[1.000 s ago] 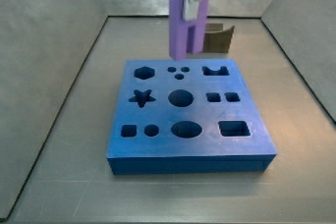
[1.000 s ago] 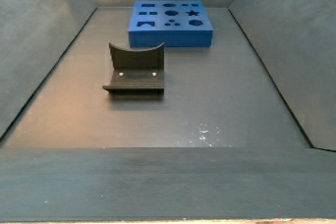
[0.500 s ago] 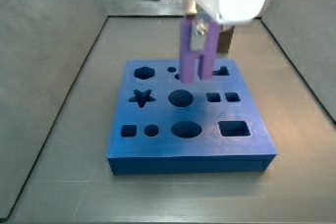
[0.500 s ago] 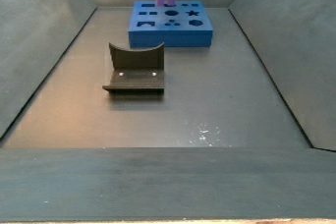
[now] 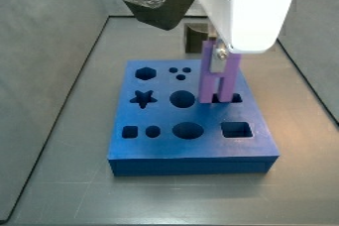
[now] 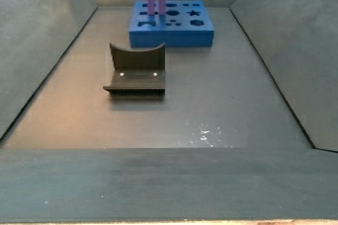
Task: Pick up the double-square object. Move up. Place the double-square object on the fixture. Regrasp the double-square object. Move to above the board. Insert the double-square object.
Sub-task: Insert the double-square object.
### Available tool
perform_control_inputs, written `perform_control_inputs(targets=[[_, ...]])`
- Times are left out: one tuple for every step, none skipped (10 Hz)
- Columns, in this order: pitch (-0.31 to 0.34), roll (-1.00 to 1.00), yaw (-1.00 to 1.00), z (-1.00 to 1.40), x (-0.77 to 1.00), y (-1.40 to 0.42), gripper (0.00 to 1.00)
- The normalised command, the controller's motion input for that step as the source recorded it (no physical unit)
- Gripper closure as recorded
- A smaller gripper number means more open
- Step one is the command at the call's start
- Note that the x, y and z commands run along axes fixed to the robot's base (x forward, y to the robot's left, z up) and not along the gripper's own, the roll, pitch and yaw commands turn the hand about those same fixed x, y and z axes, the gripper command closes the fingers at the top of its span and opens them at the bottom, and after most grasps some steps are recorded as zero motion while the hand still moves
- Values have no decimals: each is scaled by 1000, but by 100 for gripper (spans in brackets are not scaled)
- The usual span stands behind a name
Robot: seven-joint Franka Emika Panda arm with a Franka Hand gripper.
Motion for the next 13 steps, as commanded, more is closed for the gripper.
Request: perform_control_inputs(targets=[[77,54,-200,0,171,0,100],[0,0,0,-20,54,51,100],[197,671,183,-83,354,0,100],[340,917,186,0,486,-14,100],[360,1000,111,0,383,-77,100],[71,231,0,-43,143,-149,100],[0,0,0,-57,49,-114,100],[0,-109,-114,-237,223,-166,100],[0,-263,-206,-280,271,-86,100],[0,-140,-123,-189,117,0,100],[0,-211,-54,-163,0,0,100],[0,-183,-49,-329,0,0,100],[111,0,-63,-749,43,0,100]])
